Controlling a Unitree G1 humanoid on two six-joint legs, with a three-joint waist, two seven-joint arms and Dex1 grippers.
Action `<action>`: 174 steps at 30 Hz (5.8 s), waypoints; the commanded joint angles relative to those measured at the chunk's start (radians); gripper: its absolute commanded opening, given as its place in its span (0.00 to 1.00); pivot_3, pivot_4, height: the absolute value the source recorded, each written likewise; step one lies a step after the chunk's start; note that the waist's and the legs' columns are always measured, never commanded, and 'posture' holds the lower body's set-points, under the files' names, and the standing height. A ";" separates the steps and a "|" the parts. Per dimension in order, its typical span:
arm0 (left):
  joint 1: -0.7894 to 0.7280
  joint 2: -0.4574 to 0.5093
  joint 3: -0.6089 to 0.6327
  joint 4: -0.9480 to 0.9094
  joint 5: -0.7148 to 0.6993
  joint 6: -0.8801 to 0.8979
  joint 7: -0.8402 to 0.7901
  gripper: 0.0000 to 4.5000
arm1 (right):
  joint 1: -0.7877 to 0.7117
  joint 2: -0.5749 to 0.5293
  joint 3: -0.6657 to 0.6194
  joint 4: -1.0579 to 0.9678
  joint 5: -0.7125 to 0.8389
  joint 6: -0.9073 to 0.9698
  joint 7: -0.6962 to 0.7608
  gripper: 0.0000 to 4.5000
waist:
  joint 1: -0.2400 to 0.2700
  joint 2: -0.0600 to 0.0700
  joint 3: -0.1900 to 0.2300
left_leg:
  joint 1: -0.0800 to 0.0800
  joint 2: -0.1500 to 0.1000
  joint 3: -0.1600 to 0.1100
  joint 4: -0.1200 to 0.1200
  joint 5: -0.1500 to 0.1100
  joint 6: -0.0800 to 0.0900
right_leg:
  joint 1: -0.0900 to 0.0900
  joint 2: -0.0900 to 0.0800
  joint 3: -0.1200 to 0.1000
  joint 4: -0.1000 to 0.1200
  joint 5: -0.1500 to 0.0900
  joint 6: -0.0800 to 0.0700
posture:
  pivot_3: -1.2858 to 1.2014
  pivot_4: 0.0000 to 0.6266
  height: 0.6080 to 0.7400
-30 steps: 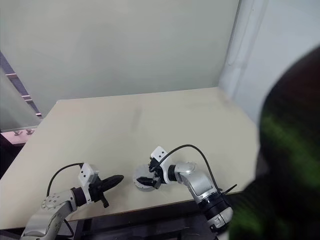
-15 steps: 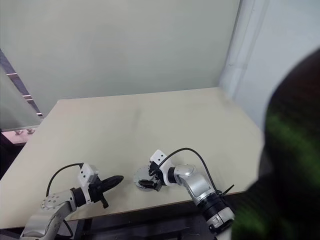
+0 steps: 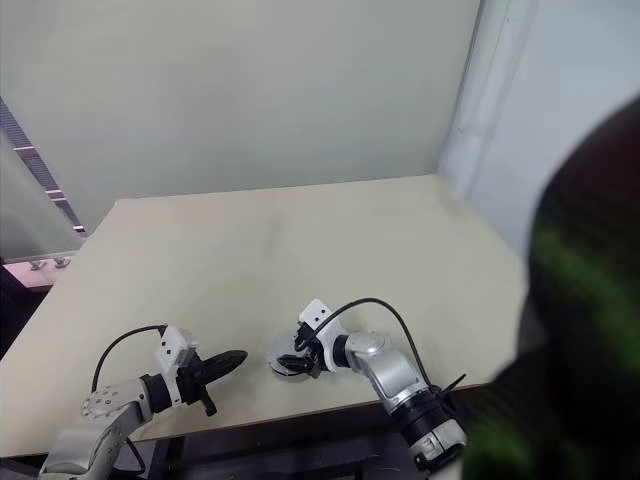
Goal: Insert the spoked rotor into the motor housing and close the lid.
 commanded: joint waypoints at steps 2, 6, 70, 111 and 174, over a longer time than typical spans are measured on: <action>-0.014 0.010 0.009 -0.031 -0.006 -0.005 -0.004 0.00 | 0.002 0.014 0.006 -0.081 -0.009 0.009 -0.038 0.72 | 0.000 0.000 0.000 | 0.000 0.000 0.000 0.000 0.000 0.000 | 0.000 0.000 0.000 0.000 0.000 0.000 | 0.52 0.00 1.00; -0.012 0.010 0.009 -0.033 -0.007 -0.004 -0.004 0.00 | 0.022 0.014 0.057 -0.085 -0.065 0.020 -0.084 0.72 | 0.000 0.000 0.000 | 0.000 0.000 0.000 0.000 0.000 0.000 | 0.000 0.000 0.000 0.000 0.000 0.000 | 0.52 0.00 1.00; -0.174 -0.103 -0.205 0.240 0.192 -0.084 0.028 0.00 | -0.192 -0.017 -0.433 0.018 0.288 0.653 -0.093 1.00 | 0.005 0.003 -0.002 | 0.004 -0.003 -0.003 0.002 0.000 0.000 | 0.008 -0.002 -0.001 -0.001 0.000 0.000 | 0.52 0.00 1.00; -0.149 -0.102 -0.188 0.200 0.190 -0.084 0.027 0.00 | -0.198 0.137 -0.700 0.303 0.483 0.845 -0.247 0.27 | 0.000 0.010 -0.003 | 0.002 -0.004 -0.003 0.000 0.000 0.000 | 0.005 -0.002 0.000 -0.001 0.000 0.001 | 0.52 0.00 1.00; -0.151 -0.471 0.372 0.012 -0.917 0.773 0.630 0.86 | -0.154 0.324 -0.764 -0.014 0.821 0.937 -0.407 0.27 | -0.021 0.008 0.002 | -0.013 -0.005 -0.006 0.001 0.000 0.000 | -0.005 -0.001 0.000 -0.005 0.001 0.002 | 0.52 0.00 1.00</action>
